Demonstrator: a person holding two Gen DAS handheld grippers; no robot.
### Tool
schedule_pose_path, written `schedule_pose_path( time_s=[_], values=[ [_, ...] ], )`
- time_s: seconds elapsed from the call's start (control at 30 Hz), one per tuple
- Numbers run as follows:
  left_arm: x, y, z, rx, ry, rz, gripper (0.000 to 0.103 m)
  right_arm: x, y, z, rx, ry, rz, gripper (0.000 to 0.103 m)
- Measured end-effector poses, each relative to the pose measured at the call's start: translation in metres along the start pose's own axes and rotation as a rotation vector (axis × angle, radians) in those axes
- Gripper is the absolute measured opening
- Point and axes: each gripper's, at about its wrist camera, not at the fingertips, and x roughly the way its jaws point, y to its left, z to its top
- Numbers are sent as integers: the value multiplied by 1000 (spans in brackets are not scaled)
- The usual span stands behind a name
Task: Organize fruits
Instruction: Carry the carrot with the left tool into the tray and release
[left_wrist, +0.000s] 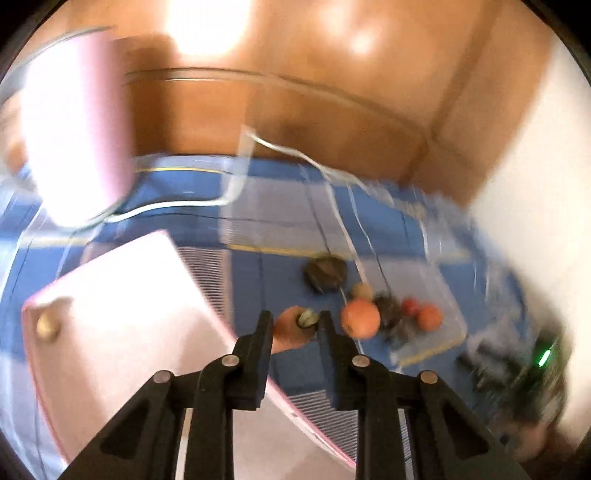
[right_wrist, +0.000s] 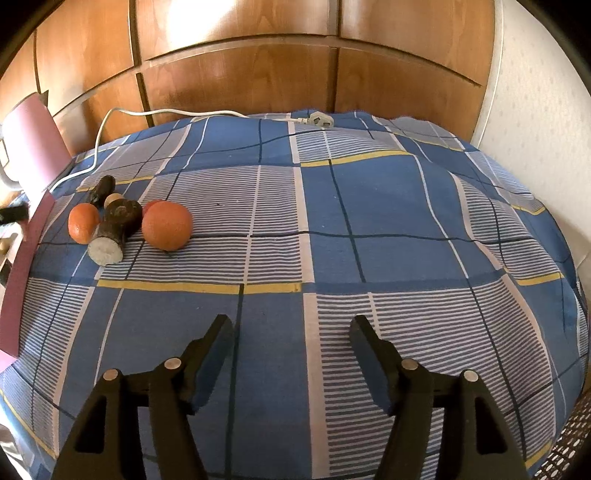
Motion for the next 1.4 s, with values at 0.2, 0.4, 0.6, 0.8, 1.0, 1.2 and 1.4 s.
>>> schedule_pose_path(
  time_s=[0.2, 0.4, 0.6, 0.8, 1.0, 1.2, 1.4],
  values=[
    [-37, 58, 0, -187, -97, 95, 24, 0, 0, 0, 3, 1, -4, 70],
    [-41, 101, -15, -304, -85, 189, 24, 1, 0, 1, 7, 4, -7, 70],
    [-34, 118, -32, -366, -91, 243, 26, 0, 0, 1, 5, 8, -9, 70],
    [-35, 115, -33, -341, -104, 299, 31, 1, 0, 1, 3, 9, -12, 70],
    [-46, 114, -34, -362, -146, 368, 63, 1, 0, 2, 4, 13, -11, 70],
    [-65, 96, -53, -372, -179, 465, 66, 1, 0, 2, 4, 13, -12, 70],
    [-73, 61, -91, -326, -191, 521, 74, 1, 0, 1, 5, 12, -15, 72]
  ],
)
